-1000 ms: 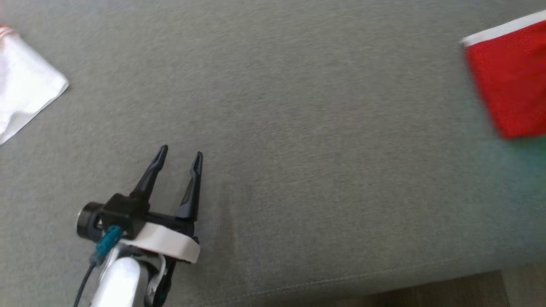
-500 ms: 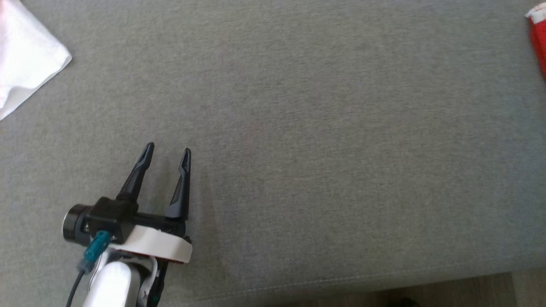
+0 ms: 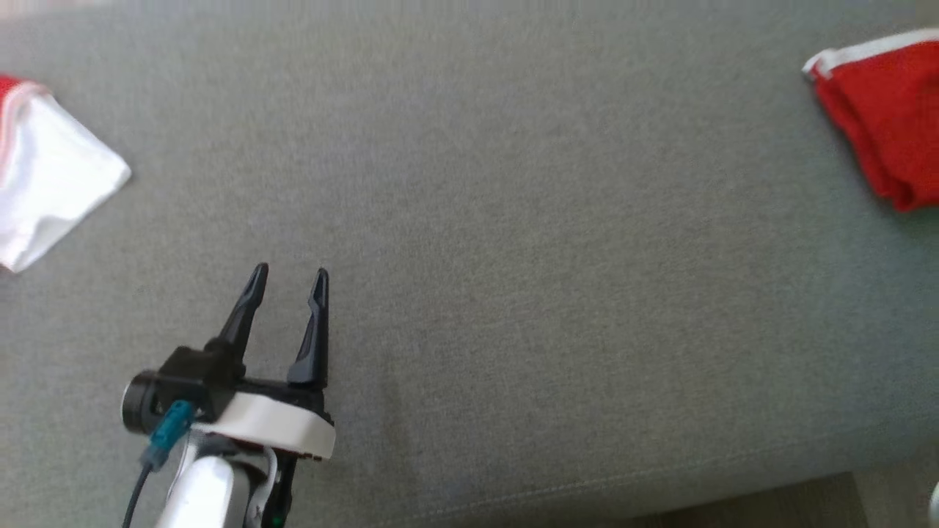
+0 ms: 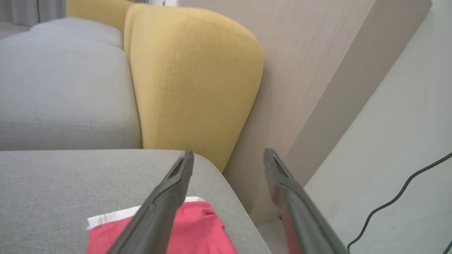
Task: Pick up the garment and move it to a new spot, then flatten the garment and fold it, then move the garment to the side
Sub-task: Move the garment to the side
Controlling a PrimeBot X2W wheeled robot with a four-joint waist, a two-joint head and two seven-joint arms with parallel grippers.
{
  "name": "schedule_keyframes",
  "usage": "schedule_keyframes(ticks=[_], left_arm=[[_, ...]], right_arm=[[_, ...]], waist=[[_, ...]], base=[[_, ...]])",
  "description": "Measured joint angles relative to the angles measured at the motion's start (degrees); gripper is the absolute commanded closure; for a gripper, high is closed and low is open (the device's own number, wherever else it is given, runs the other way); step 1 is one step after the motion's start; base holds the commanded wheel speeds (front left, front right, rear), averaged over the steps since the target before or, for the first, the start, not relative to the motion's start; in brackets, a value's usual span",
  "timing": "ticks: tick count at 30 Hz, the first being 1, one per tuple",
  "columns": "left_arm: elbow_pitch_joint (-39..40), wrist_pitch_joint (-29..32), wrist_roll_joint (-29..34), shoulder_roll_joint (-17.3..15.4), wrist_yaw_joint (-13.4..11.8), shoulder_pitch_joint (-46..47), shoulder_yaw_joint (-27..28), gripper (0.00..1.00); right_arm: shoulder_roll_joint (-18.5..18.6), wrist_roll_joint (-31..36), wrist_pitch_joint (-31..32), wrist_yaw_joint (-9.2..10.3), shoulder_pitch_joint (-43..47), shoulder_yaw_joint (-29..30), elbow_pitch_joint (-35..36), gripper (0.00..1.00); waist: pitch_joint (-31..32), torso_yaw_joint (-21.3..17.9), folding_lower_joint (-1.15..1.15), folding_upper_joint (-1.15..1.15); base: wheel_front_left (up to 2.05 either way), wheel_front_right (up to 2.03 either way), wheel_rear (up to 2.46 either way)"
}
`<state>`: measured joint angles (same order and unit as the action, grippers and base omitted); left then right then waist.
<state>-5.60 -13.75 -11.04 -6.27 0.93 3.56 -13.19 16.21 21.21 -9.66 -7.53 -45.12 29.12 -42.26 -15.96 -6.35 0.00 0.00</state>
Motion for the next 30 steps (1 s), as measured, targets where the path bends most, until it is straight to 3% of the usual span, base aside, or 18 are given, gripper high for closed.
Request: schedule_keyframes(ticks=[4,10,15,21,30], left_arm=[[-1.59,-0.46,-0.77,0.63,-0.46,-1.32,0.51,0.0],[-5.3,-0.48,-1.3,1.15,-0.56,-5.4,1.07,0.0],[-6.19,-0.54,-1.72,1.72,-0.59,-6.09,2.09,0.0],[-8.06,-0.54,-1.7,2.32,-0.37,-7.75,3.32,0.0],[-10.69,-0.54,-1.05,2.89,0.1,-8.31,4.88,0.0]], right_arm=[[-2.74,-4.2,-1.53,0.0,7.69,-3.05,5.67,0.0],[-9.02,-11.45,-2.26,0.0,26.37,-9.09,22.84,0.0],[-12.73,-15.97,-1.91,0.0,40.9,-17.6,31.81,0.0],[-13.69,-18.94,-3.68,0.0,50.02,-22.17,32.09,0.0],[-13.84,-23.07,-4.54,0.0,54.27,-25.09,30.03,0.0]], waist=[[2.99,-0.01,0.0,0.0],[8.46,1.16,0.0,0.0],[11.59,3.11,0.0,0.0],[14.1,5.51,0.0,0.0],[17.13,7.91,0.0,0.0]], base=[[0.0,0.0,0.0],[0.0,0.0,0.0],[0.0,0.0,0.0],[0.0,0.0,0.0],[0.0,0.0,0.0]])
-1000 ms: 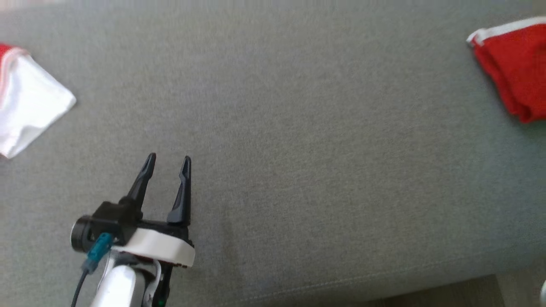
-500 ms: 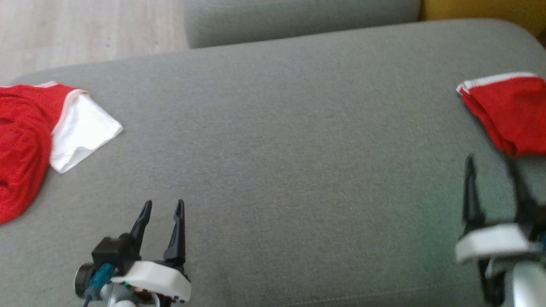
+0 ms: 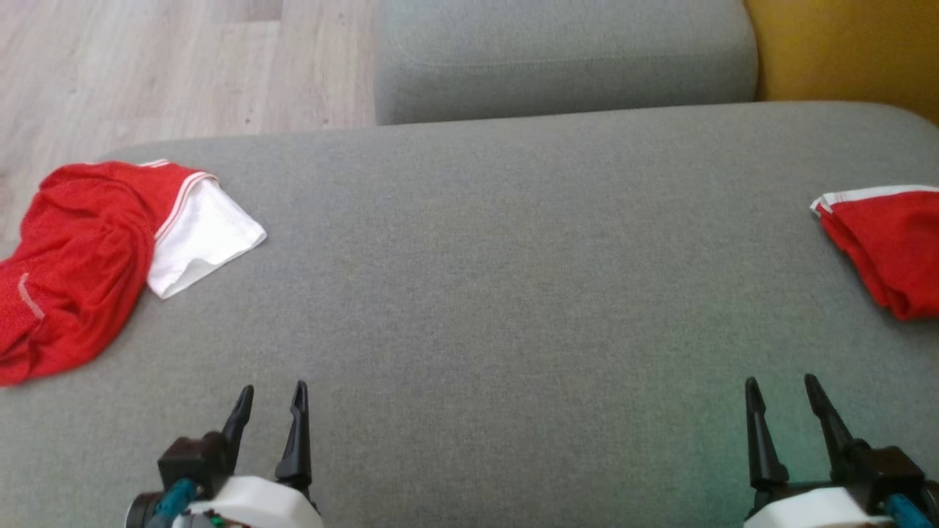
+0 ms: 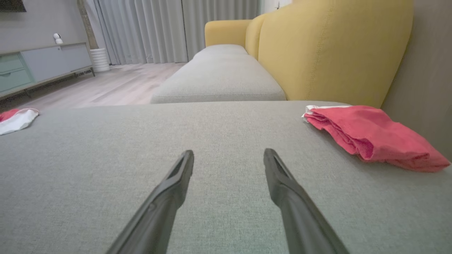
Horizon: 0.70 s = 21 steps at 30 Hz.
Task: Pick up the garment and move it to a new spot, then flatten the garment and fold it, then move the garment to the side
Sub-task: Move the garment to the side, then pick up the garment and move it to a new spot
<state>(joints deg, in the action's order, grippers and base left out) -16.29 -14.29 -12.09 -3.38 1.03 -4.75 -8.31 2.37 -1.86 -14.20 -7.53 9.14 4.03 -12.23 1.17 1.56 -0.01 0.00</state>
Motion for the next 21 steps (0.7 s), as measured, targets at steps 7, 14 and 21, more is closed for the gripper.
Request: schedule_keyframes(ticks=[7,14,21], left_arm=[[-0.16,0.0,0.18,0.11,0.53,-2.12,1.55,0.0],[-0.15,0.0,0.92,0.19,0.58,-2.12,1.59,0.0],[-0.09,0.0,0.93,0.27,1.35,-1.98,1.38,0.0]], right_arm=[[0.0,-0.67,0.0,0.0,0.01,-1.45,0.57,0.0],[0.0,-0.68,0.0,0.0,0.0,-1.52,0.62,0.0],[0.0,-1.21,-0.01,0.0,0.02,-1.43,0.59,0.0]], waist=[[0.94,0.56,0.0,0.0],[0.91,1.36,0.0,0.0],[0.43,2.94,0.0,0.0]], base=[[0.0,0.0,0.0],[0.0,0.0,0.0],[0.0,0.0,0.0]])
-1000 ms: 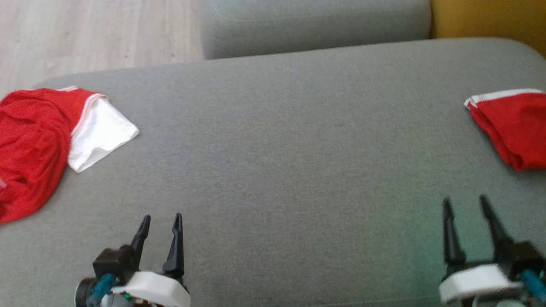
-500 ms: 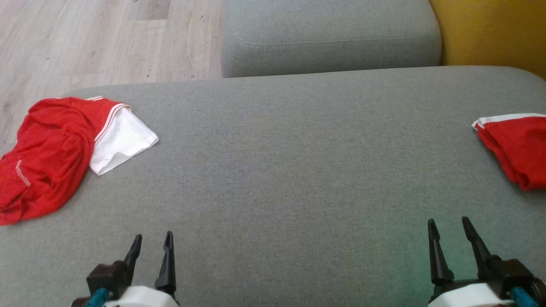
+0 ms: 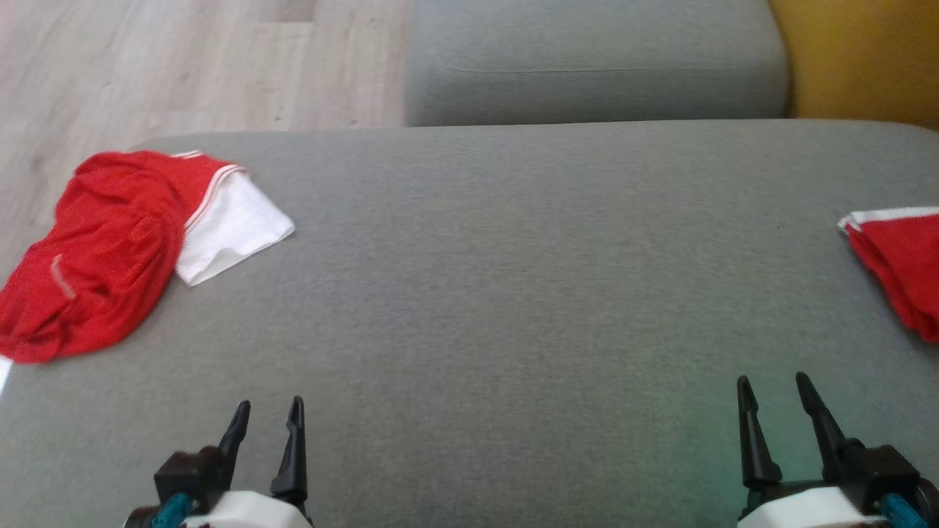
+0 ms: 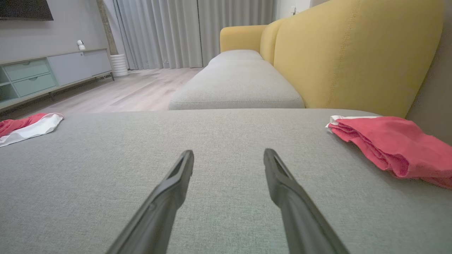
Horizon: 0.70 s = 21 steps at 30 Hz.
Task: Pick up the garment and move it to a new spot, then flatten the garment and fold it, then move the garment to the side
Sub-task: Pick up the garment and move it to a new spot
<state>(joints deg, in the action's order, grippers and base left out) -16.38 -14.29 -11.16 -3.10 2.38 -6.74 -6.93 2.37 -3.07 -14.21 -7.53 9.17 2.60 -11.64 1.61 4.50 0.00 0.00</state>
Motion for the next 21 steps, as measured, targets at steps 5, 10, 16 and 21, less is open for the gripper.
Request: schedule_keyframes(ticks=[5,10,16,21], left_arm=[[-0.1,0.0,-0.02,0.04,0.13,0.26,-0.31,0.0],[-0.13,0.0,-0.35,0.07,-0.57,0.06,-0.82,0.0],[-0.18,0.0,-0.58,0.03,-0.86,-0.91,0.05,0.0],[0.66,0.0,-0.63,0.03,-0.86,-1.69,0.36,0.0]], right_arm=[[-0.01,-0.62,0.0,0.0,0.98,-0.38,-0.04,0.0],[-0.01,-1.75,0.0,0.0,1.83,-1.81,-0.29,0.0],[-0.03,-1.98,0.0,0.0,1.81,-3.36,-0.44,0.0],[-0.03,-1.98,0.0,0.0,1.81,-4.22,-0.7,0.0]], waist=[[-0.02,3.59,0.0,0.0],[0.17,8.94,0.0,0.0],[0.54,14.12,0.0,0.0],[0.8,16.82,0.0,0.0]], base=[[0.0,0.0,0.0],[0.0,0.0,0.0],[0.0,0.0,0.0],[0.0,0.0,0.0]])
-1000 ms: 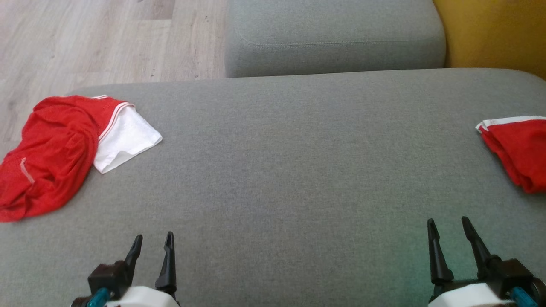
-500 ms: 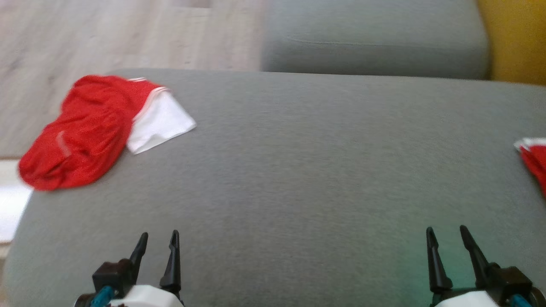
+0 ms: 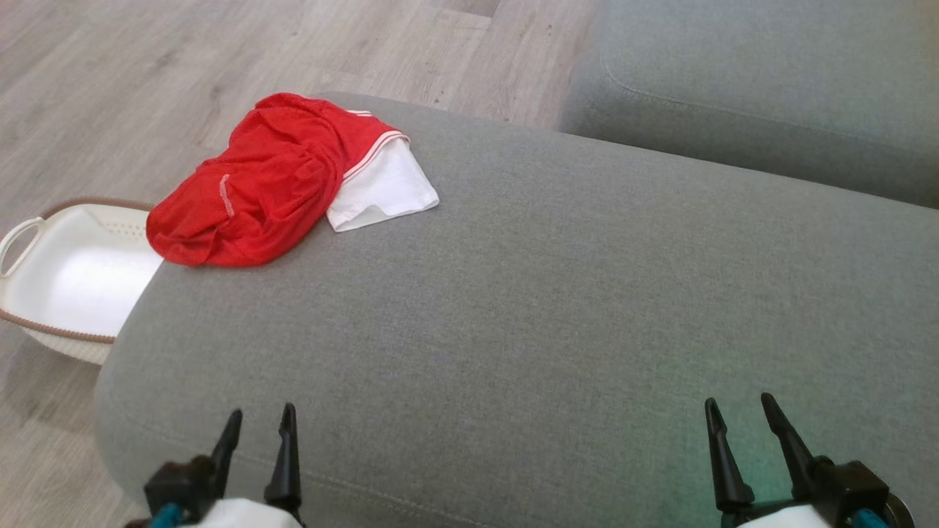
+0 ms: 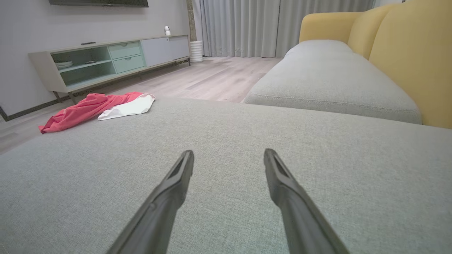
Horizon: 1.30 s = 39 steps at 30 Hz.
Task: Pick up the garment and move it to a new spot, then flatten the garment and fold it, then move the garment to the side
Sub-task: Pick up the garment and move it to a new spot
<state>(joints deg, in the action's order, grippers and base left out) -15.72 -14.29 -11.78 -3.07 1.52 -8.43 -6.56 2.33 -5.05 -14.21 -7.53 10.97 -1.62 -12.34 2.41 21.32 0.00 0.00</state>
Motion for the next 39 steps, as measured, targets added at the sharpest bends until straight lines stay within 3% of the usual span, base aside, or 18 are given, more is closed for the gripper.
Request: schedule_keyframes(ticks=[8,17,21,26,34,35,36,37,38,39], left_arm=[[1.75,0.0,-0.97,-0.56,0.85,6.66,2.85,0.0],[-3.28,1.87,-4.13,-4.41,0.34,34.01,8.32,0.0],[-12.83,6.09,-3.92,-7.51,-0.7,45.17,9.17,0.0],[-25.97,10.02,-4.87,-8.31,-0.82,54.04,9.61,0.0],[-43.15,12.95,-3.3,-10.76,-1.77,61.02,8.62,0.0],[-44.46,13.17,-3.27,-11.12,-1.76,61.21,8.66,0.03],[-45.52,13.18,-3.27,-11.46,-1.69,61.71,8.64,0.51],[-46.19,13.07,-3.27,-11.72,-1.69,62.16,8.68,0.87],[-46.86,12.48,-3.25,-11.98,-1.53,62.45,8.59,1.0],[-47.36,11.61,-3.27,-12.16,-1.21,62.61,8.61,1.0]], right_arm=[[0.0,1.4,0.0,0.0,-0.05,-0.22,0.29,0.0],[0.07,8.31,0.0,0.0,-9.13,-0.4,3.44,0.0],[0.48,10.05,-0.01,0.0,-11.72,-1.54,4.57,0.0],[1.33,10.68,-0.57,0.0,-12.66,-2.3,6.89,0.0],[1.08,10.66,-1.25,-0.01,-13.44,-3.68,10.59,0.0],[1.08,10.66,-1.16,-0.01,-13.71,-3.5,10.47,0.0],[1.09,10.66,-1.08,-0.01,-13.84,-3.21,10.24,0.0],[1.09,10.59,-0.93,-0.01,-13.82,-2.93,9.91,0.0],[1.1,10.42,-0.83,-0.01,-13.7,-2.64,9.45,0.0],[1.11,10.13,-0.82,-0.01,-13.61,-2.34,8.87,0.0]], waist=[[-2.79,-1.42,0.0,0.0],[-15.52,-3.31,0.02,0.0],[-23.31,-4.91,0.03,0.0],[-29.91,-6.87,0.02,0.0],[-34.05,-11.19,0.02,0.01],[-33.89,-11.64,0.02,0.0],[-33.54,-11.94,0.01,0.0],[-33.06,-12.18,0.01,0.0],[-32.54,-12.4,0.0,0.0],[-31.96,-12.58,0.01,0.01]], base=[[0.0,0.0,0.0],[0.0,0.0,0.0],[0.0,0.0,0.0],[0.0,0.0,0.0],[0.0,0.0,0.0],[0.0,0.0,0.0],[0.0,0.0,0.0],[0.0,0.0,0.0],[0.0,0.0,0.0],[0.0,0.0,0.0]])
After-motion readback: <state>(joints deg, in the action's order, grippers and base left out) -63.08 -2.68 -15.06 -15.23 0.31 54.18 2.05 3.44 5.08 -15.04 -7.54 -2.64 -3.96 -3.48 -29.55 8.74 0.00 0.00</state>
